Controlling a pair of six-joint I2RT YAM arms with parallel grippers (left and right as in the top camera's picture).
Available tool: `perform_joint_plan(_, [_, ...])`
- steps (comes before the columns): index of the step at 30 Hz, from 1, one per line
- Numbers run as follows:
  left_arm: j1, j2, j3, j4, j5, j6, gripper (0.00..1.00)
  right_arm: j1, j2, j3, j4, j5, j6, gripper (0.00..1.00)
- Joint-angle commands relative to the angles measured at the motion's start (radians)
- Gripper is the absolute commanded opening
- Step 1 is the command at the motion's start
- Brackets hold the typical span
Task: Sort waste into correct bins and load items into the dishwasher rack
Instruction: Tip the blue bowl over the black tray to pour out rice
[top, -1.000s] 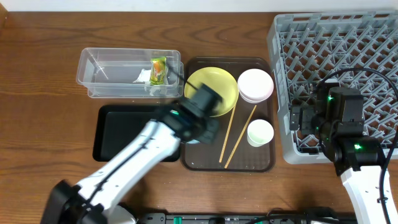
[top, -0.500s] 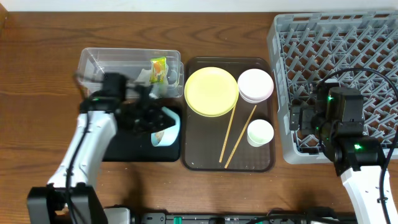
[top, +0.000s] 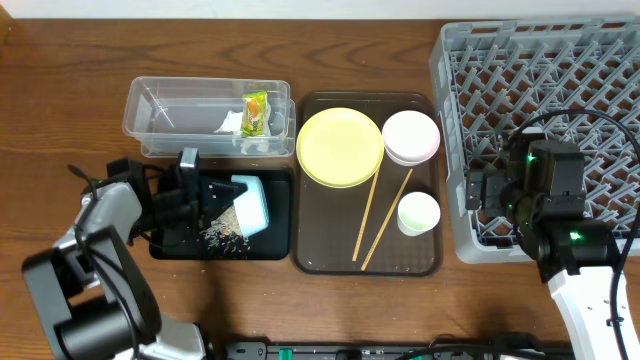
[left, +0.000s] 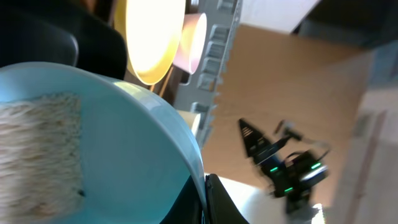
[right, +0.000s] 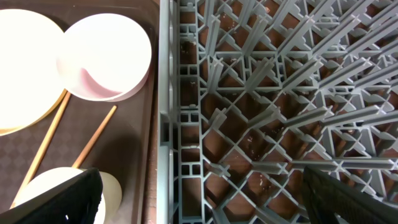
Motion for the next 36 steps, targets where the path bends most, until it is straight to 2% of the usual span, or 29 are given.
perform_joint_plan(1, [0.023, 0.046, -0.003, 0.000, 0.071, -0.156, 0.06, 0.011, -0.004, 0.020, -0.002, -0.004, 0.011, 0.99])
perform_joint_plan(8, [0.040, 0.071, -0.003, 0.000, 0.095, -0.398, 0.06, 0.011, -0.004, 0.020, -0.002, -0.004, 0.011, 0.99])
perform_joint_plan(15, [0.042, 0.071, -0.003, 0.000, 0.139, -0.517, 0.06, 0.011, -0.004, 0.020, -0.002, -0.004, 0.011, 0.99])
perform_joint_plan(24, [0.042, 0.071, -0.003, 0.000, 0.139, -0.579, 0.06, 0.011, -0.004, 0.020, -0.004, -0.004, 0.011, 0.99])
perform_joint_plan(32, [0.042, 0.071, -0.003, 0.000, 0.139, -0.582, 0.06, 0.011, -0.004, 0.020, -0.004, -0.004, 0.011, 0.99])
perform_joint_plan(33, [0.042, 0.070, -0.002, 0.006, 0.139, -0.569, 0.06, 0.011, -0.004, 0.020, -0.004, -0.004, 0.011, 0.99])
perform_joint_plan(36, [0.039, 0.052, 0.000, 0.060, 0.139, -0.426, 0.06, 0.011, -0.004, 0.020, -0.004, -0.004, 0.011, 0.99])
